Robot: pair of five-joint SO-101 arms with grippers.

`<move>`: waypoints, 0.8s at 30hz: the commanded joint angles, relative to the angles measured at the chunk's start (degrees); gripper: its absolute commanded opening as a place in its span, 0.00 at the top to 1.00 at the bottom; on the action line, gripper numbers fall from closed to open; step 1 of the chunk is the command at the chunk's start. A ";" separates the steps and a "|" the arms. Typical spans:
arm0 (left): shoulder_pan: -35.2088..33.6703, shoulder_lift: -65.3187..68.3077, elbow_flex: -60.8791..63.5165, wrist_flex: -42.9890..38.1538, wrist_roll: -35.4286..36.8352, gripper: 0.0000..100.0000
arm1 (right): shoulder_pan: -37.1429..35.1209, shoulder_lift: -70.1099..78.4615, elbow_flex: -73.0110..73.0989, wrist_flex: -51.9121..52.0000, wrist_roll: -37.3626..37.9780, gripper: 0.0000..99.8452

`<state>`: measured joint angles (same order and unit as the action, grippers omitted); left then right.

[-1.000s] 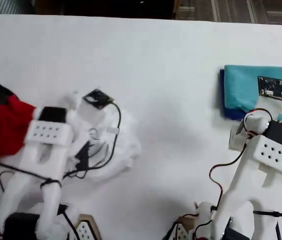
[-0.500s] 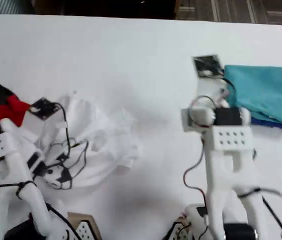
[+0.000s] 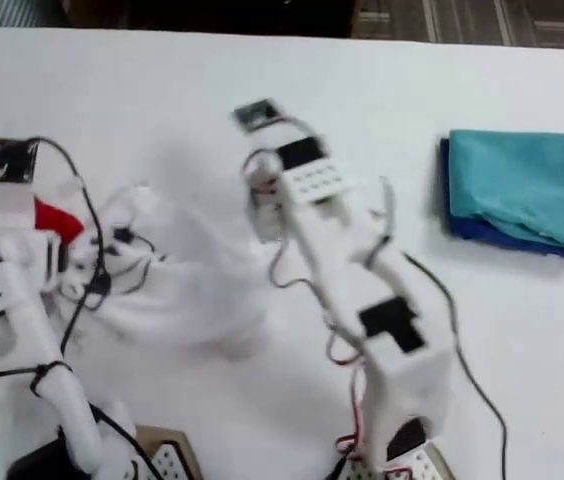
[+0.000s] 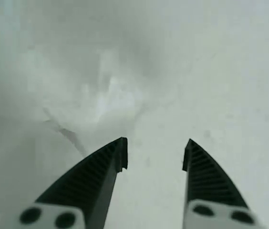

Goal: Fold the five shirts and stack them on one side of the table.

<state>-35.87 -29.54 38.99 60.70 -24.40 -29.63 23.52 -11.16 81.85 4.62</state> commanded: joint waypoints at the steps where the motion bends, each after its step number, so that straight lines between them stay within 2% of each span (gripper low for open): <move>1: 6.15 -0.97 -2.59 -2.20 3.69 0.79 | -3.56 6.37 -5.45 0.92 -0.44 0.81; 7: 7.74 -1.58 -3.03 1.05 3.25 0.79 | -4.88 13.14 -10.37 0.84 -0.53 0.81; 12: 2.11 -3.43 -10.42 5.27 3.60 0.79 | -3.82 17.01 -11.43 0.57 -0.53 0.87; 15: -0.53 -5.27 -15.52 6.77 3.60 0.79 | -2.59 17.98 -11.52 0.57 -0.53 0.98; 18: -2.20 -7.12 -18.77 5.71 3.52 0.79 | 0.48 16.92 -13.27 0.57 -0.62 0.98; 21: -1.58 -7.38 -18.33 3.78 3.69 0.79 | 5.41 14.37 -16.62 0.92 -0.62 0.98; 24: 5.10 -4.13 -12.09 1.85 3.69 0.79 | 10.33 10.15 -18.46 1.01 -0.53 0.98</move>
<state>-35.87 -35.25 24.13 64.92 -21.32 -23.91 40.57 -26.29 82.29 4.62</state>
